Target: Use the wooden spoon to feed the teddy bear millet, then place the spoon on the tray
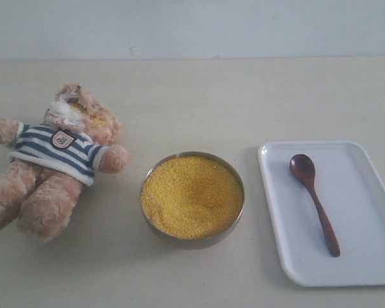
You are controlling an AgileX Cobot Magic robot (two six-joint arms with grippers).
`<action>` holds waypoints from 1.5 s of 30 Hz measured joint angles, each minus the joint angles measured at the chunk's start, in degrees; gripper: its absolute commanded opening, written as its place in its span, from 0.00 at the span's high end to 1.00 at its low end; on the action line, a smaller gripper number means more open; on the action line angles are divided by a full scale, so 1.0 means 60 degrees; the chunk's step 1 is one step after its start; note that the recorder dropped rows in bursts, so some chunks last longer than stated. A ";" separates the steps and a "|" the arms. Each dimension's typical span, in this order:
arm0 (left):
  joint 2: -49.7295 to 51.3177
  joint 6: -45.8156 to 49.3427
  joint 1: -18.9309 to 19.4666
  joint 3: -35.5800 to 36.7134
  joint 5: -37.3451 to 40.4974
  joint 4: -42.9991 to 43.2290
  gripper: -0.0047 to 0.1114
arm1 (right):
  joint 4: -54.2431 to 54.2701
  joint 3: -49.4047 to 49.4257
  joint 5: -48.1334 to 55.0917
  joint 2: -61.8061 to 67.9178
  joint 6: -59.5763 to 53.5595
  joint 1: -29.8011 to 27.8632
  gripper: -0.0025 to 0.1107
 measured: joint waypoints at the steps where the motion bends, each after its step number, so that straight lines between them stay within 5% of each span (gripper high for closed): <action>1: -0.0014 0.0000 0.0103 0.0351 -0.0346 0.0000 0.93 | 0.0000 0.0000 0.0020 0.0000 0.0000 0.0000 0.98; 5: -0.0014 0.0000 0.0428 0.1557 -0.1617 0.0014 0.93 | 0.0000 0.0000 0.0020 0.0000 0.0000 0.0000 0.98; 15: -0.0023 -0.0022 0.0549 0.1648 -0.0075 0.0124 0.93 | 0.0000 0.0000 0.0020 -0.0019 0.0021 0.0000 0.98; 45: -0.0023 -0.0042 0.0549 0.1648 -0.0004 0.0124 0.93 | -0.0145 0.0014 0.0020 -0.0056 -0.0094 -0.0006 0.98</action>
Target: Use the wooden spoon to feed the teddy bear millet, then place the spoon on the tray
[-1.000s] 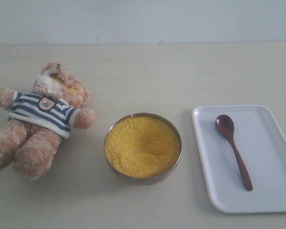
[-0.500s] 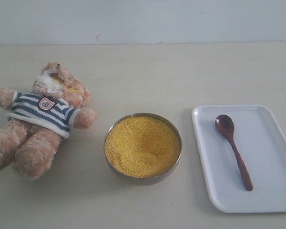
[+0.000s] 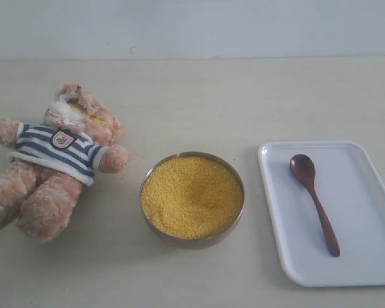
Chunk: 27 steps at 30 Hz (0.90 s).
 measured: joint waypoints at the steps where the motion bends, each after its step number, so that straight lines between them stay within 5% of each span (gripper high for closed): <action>1: 0.0000 0.0000 0.0000 0.0000 0.0000 0.0000 0.93 | -0.0164 0.0000 0.0023 -0.0052 -0.0092 -0.0029 0.98; 11: 0.0000 0.0000 0.0000 0.0000 0.0019 0.0000 0.93 | -0.1061 0.0680 0.1574 -0.2632 -0.0263 -0.1826 0.98; 27: 0.0000 0.0000 0.0000 0.0000 0.0038 0.0000 0.93 | -0.0719 0.2835 0.2732 -0.4474 -0.0191 -0.1929 0.98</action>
